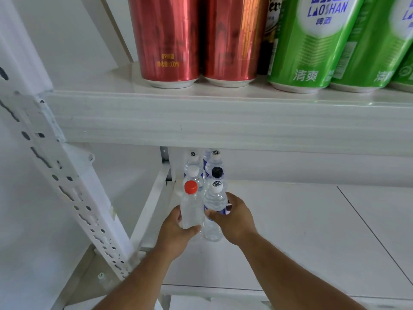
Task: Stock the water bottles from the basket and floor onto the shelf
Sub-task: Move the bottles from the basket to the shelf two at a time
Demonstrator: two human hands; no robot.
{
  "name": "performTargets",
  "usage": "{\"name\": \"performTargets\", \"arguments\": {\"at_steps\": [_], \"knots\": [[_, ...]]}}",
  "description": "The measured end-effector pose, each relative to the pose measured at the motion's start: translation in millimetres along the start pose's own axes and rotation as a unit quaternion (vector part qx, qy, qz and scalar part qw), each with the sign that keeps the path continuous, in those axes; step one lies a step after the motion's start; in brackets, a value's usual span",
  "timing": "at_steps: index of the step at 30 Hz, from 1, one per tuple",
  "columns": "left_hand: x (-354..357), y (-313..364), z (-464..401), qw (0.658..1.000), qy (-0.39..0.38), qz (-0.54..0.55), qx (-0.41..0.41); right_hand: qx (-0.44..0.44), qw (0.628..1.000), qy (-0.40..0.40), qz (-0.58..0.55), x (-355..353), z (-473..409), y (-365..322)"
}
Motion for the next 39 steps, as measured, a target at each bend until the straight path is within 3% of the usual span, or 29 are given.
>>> {"name": "performTargets", "arguments": {"at_steps": [9, 18, 26, 30, 39], "knots": [[3.3, -23.8, 9.2, 0.999, -0.024, -0.008, -0.046, 0.039, 0.999, -0.014, 0.019, 1.4, 7.9, 16.8], [0.9, -26.9, 65.5, 0.985, -0.059, -0.138, -0.08, 0.107, 0.985, -0.035, 0.131, -0.2, 67.0, 34.2], [8.7, -29.0, 157.8, 0.97, -0.079, -0.224, -0.057, 0.086, 0.97, -0.05, 0.222, -10.2, 156.8, 47.2], [13.3, -37.6, 215.4, 0.953, -0.07, -0.292, -0.047, 0.06, 0.945, -0.086, 0.311, -7.9, 216.9, 73.9], [54.5, -85.5, 347.9, 0.917, -0.139, -0.357, -0.11, 0.054, 0.906, -0.176, 0.381, 9.9, 358.2, 156.1]]}}
Point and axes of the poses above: each hand's wrist, its own z-axis away from the middle knuckle, its own x-axis out of the palm, y = z × x, the point moved 7 cm from there along -z, towards the middle knuckle, and after that the axes turned 5 degrees about -y, right-handed, at the moved point
